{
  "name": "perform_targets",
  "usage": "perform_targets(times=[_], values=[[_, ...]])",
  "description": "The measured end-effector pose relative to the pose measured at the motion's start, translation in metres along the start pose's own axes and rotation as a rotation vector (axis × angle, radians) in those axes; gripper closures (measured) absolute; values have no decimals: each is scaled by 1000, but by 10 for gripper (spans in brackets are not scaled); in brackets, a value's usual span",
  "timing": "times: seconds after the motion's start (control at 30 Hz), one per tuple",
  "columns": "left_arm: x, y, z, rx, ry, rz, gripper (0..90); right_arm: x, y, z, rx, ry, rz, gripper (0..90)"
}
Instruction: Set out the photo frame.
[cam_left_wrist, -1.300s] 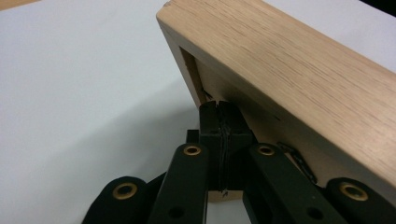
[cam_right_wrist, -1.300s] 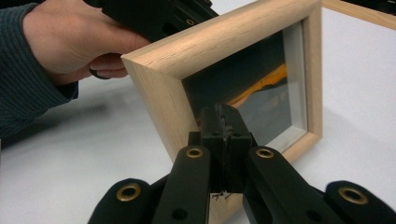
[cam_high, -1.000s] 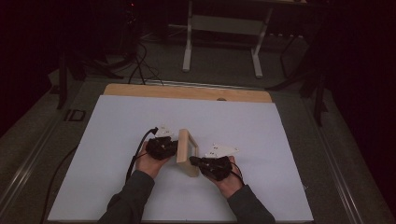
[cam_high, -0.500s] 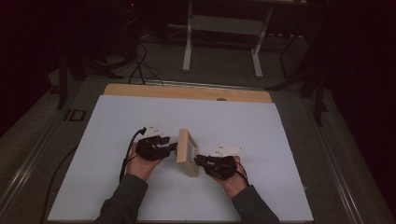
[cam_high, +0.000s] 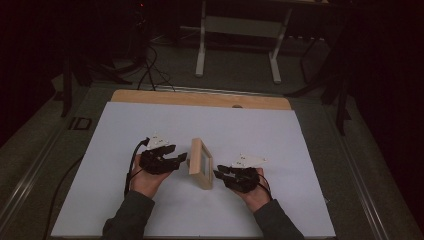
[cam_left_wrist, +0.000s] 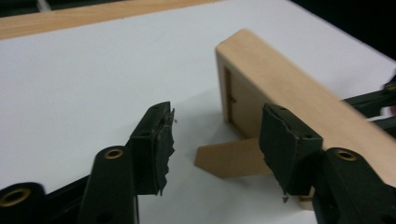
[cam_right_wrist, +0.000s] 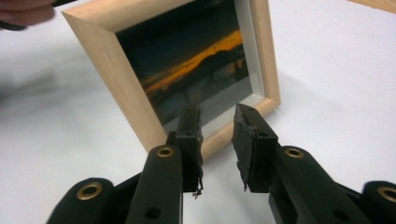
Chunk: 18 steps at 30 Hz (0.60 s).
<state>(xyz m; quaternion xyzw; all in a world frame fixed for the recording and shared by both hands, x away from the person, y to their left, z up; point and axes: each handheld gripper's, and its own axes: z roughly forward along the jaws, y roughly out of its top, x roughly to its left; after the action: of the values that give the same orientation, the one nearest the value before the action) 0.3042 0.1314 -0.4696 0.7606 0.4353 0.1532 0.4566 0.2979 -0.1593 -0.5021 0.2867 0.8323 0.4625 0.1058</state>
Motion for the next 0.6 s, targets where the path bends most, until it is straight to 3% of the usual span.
perform_targets(times=[0.3, 0.6], values=[[-10, 5, -9, -40, -1, -37, 291, -7, -5, -6, 3, -17, 18, 693], [-29, 10, -9, -36, -12, -13, 208, -10, -7, -8, 0, -23, 25, 689]])
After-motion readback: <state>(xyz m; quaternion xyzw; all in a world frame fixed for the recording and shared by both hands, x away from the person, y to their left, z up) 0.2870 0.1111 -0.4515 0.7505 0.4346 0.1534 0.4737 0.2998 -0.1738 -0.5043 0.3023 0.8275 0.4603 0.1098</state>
